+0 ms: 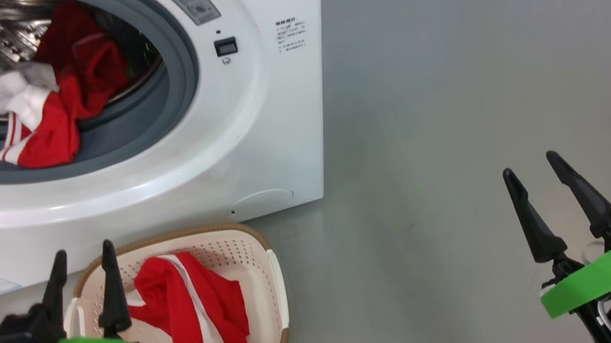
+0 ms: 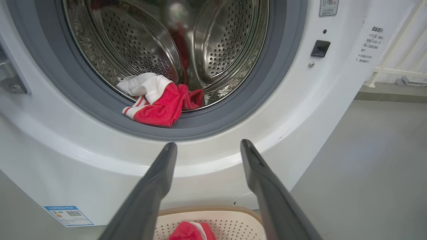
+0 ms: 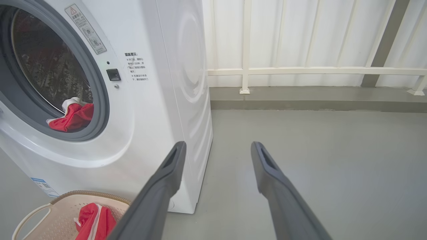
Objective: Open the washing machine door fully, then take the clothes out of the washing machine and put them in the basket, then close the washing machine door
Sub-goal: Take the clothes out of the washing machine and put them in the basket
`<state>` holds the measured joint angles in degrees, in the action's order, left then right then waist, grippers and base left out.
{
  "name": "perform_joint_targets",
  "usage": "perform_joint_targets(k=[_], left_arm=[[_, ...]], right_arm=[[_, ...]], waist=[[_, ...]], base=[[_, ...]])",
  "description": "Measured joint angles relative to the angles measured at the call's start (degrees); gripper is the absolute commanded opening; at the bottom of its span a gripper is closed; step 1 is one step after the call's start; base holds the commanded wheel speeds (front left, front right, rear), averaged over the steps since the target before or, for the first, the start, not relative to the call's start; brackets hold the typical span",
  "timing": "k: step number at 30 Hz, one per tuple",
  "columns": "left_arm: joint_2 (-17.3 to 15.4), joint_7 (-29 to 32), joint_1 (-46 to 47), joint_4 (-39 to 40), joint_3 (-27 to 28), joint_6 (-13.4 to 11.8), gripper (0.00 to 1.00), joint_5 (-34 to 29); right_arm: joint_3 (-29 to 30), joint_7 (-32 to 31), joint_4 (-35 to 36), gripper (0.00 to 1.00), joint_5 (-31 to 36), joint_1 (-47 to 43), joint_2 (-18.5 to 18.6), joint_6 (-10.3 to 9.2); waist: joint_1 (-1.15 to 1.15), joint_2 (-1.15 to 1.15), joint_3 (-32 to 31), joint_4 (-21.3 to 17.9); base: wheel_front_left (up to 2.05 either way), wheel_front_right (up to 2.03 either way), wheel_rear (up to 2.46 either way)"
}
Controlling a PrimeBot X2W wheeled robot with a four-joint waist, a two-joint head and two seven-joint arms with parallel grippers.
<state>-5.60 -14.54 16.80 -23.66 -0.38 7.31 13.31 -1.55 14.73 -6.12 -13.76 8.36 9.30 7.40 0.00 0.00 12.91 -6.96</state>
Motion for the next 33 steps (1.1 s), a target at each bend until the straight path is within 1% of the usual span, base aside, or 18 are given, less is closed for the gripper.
perform_joint_targets(k=[7,20,24,33], left_arm=[[0.32,0.00,-4.68,4.27,0.57,0.00,1.00,-0.64],[1.10,0.00,-10.73,9.13,1.32,0.00,1.00,-1.08],[1.49,0.00,-11.91,10.58,1.38,0.00,1.00,-1.15],[1.80,0.00,-11.96,10.88,1.64,0.00,1.00,-1.14]], right_arm=[[0.41,0.00,-0.08,1.00,-0.03,-1.80,0.00,0.00],[1.23,0.00,-0.03,1.00,-0.11,-5.14,0.02,0.00],[1.67,0.00,0.08,1.00,-0.11,-5.20,0.08,0.00],[1.74,0.00,0.16,1.00,-0.11,-5.20,0.07,0.00]], waist=[[0.00,0.00,-2.25,0.17],[0.00,0.00,-4.86,0.90],[0.00,0.00,-4.85,1.01],[0.00,0.00,-4.69,0.92]], base=[[0.00,0.00,0.00],[0.00,0.00,0.00],[0.00,0.00,0.00],[0.00,0.00,0.00]])
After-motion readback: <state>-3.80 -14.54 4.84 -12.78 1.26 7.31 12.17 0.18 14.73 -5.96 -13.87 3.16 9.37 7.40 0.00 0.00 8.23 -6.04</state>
